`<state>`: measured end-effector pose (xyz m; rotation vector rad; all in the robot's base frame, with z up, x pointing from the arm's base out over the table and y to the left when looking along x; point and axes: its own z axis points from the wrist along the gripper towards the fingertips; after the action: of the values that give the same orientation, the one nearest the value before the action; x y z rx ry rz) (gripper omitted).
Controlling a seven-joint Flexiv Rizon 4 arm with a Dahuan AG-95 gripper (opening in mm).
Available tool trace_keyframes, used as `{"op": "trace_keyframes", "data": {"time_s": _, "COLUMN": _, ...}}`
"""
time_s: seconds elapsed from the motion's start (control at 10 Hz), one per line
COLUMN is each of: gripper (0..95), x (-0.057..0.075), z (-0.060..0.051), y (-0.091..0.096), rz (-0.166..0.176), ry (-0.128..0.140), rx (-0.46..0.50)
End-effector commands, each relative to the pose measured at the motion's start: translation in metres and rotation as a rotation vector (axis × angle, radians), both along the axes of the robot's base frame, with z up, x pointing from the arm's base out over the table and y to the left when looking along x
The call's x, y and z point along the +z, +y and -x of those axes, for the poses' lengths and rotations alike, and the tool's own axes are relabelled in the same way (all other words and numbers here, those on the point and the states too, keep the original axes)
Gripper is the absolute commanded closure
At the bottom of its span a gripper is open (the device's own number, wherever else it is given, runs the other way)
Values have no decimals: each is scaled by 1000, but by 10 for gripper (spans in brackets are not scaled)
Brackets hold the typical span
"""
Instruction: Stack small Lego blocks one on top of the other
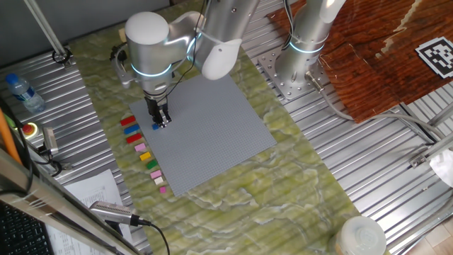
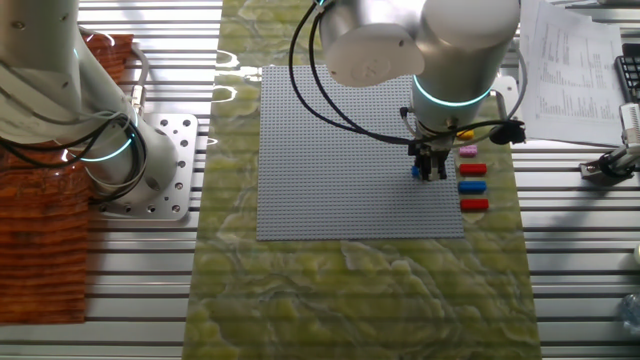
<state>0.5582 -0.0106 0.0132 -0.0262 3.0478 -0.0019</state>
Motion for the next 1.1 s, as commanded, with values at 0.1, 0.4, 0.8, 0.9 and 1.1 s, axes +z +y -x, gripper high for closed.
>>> {"op": "trace_keyframes", "data": {"time_s": 0.1, "gripper": 950, "x": 0, "z": 1, "y": 1, "rz": -2, "ry": 1, "rx": 3}}
{"op": "trace_keyframes", "data": {"time_s": 0.4, "gripper": 950, "x": -2, "z": 2, "y": 6, "rz": -2, "ry": 2, "rx": -2}}
{"op": "trace_keyframes", "data": {"time_s": 0.8, "gripper": 950, "x": -1, "z": 2, "y": 5, "rz": 7, "ry": 6, "rx": 5}}
{"op": "trace_keyframes", "data": {"time_s": 0.9, "gripper": 950, "x": -2, "z": 1, "y": 4, "rz": 8, "ry": 6, "rx": 5}}
{"op": "trace_keyframes", "data": {"time_s": 1.1, "gripper": 950, "x": -3, "z": 1, "y": 3, "rz": 7, "ry": 5, "rx": 7}}
